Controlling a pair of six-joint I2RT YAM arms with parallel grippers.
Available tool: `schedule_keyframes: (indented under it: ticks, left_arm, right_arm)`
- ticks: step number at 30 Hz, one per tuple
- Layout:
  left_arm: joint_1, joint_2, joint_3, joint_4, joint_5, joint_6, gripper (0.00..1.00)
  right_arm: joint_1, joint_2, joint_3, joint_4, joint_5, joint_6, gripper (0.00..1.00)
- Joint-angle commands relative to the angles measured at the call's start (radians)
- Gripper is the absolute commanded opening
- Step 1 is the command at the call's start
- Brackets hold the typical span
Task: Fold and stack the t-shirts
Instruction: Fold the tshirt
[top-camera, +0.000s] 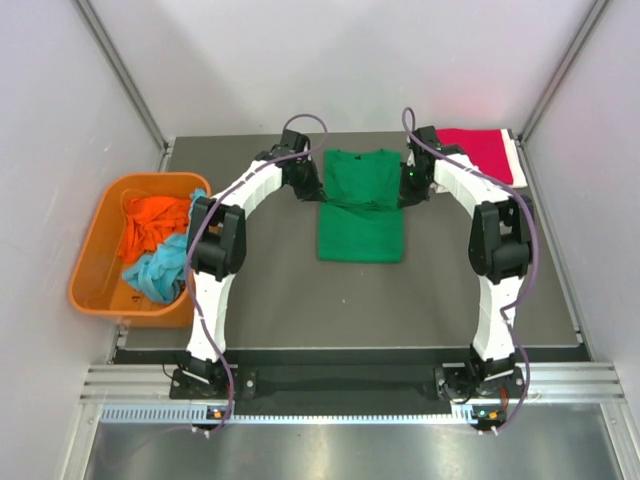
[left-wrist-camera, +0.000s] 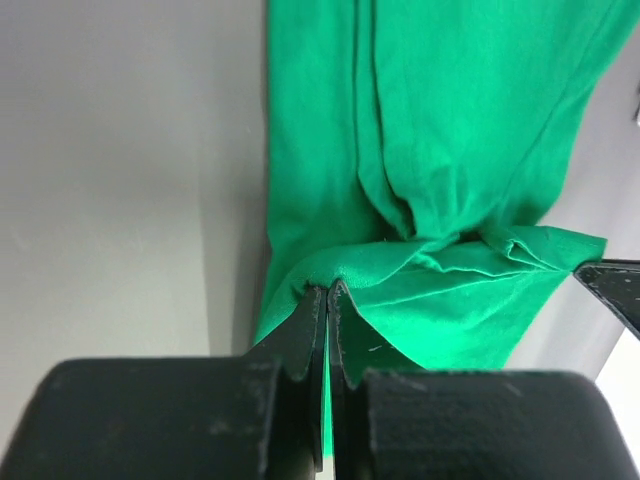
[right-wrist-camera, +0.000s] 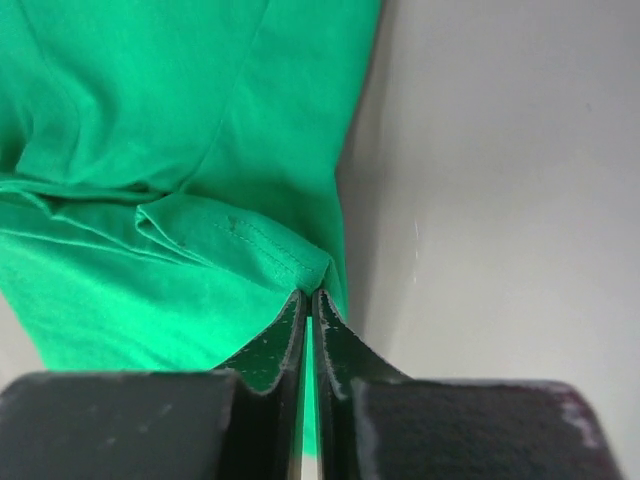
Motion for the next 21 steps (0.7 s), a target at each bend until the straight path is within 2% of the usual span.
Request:
schedule_keyframes:
  ticks: [1, 2, 3, 4, 6, 7, 9, 11, 12, 13, 14, 16, 18, 21]
  left_arm:
    - [0.019, 0.022, 0.048, 0.076, -0.021, 0.007, 0.01]
    - [0.022, 0.029, 0.059, 0.08, -0.01, 0.005, 0.03]
    - [0.023, 0.044, 0.068, 0.079, -0.006, 0.007, 0.14]
    - [0.031, 0.052, 0.083, 0.064, 0.002, 0.015, 0.18]
    - [0.046, 0.052, 0.129, 0.036, 0.005, 0.038, 0.32]
    - [0.063, 0.041, 0.137, 0.027, -0.001, 0.057, 0.35]
    - [0.077, -0.023, 0.108, 0.03, -0.01, 0.082, 0.39]
    - [0.072, -0.08, 0.022, 0.049, -0.013, 0.119, 0.38]
    - [0.063, -0.14, -0.025, 0.069, 0.02, 0.123, 0.33]
    - [0.056, -0.172, -0.14, 0.107, 0.042, 0.124, 0.29]
    - [0.049, -0.203, -0.197, 0.202, 0.069, 0.119, 0.25]
    - [0.023, -0.266, -0.324, 0.285, 0.144, 0.099, 0.2]
    - [-0.009, -0.266, -0.337, 0.304, 0.18, 0.111, 0.19]
    - [-0.041, -0.223, -0.3, 0.274, 0.146, 0.133, 0.18]
  right_arm:
    - [-0.015, 0.042, 0.058, 0.05, -0.018, -0.031, 0.05]
    - [-0.016, 0.051, 0.076, 0.051, -0.012, -0.031, 0.08]
    - [-0.018, 0.074, 0.094, 0.045, -0.006, -0.031, 0.11]
    - [-0.025, 0.085, 0.113, 0.039, 0.009, -0.031, 0.19]
    - [-0.03, 0.101, 0.188, 0.004, 0.037, -0.037, 0.29]
    - [-0.036, 0.093, 0.214, 0.001, 0.055, -0.04, 0.35]
    - [-0.035, 0.038, 0.205, -0.005, 0.046, -0.062, 0.38]
    - [-0.03, -0.014, 0.119, 0.011, -0.015, -0.077, 0.4]
    - [-0.027, -0.066, 0.078, 0.017, -0.023, -0.074, 0.4]
    - [-0.025, -0.086, -0.006, 0.027, -0.036, -0.074, 0.37]
    - [-0.024, -0.108, -0.046, 0.062, -0.058, -0.074, 0.34]
    - [-0.024, -0.149, -0.127, 0.088, -0.115, -0.074, 0.24]
    - [-0.024, -0.151, -0.139, 0.088, -0.147, -0.08, 0.2]
    - [-0.024, -0.142, -0.154, 0.11, -0.161, -0.083, 0.17]
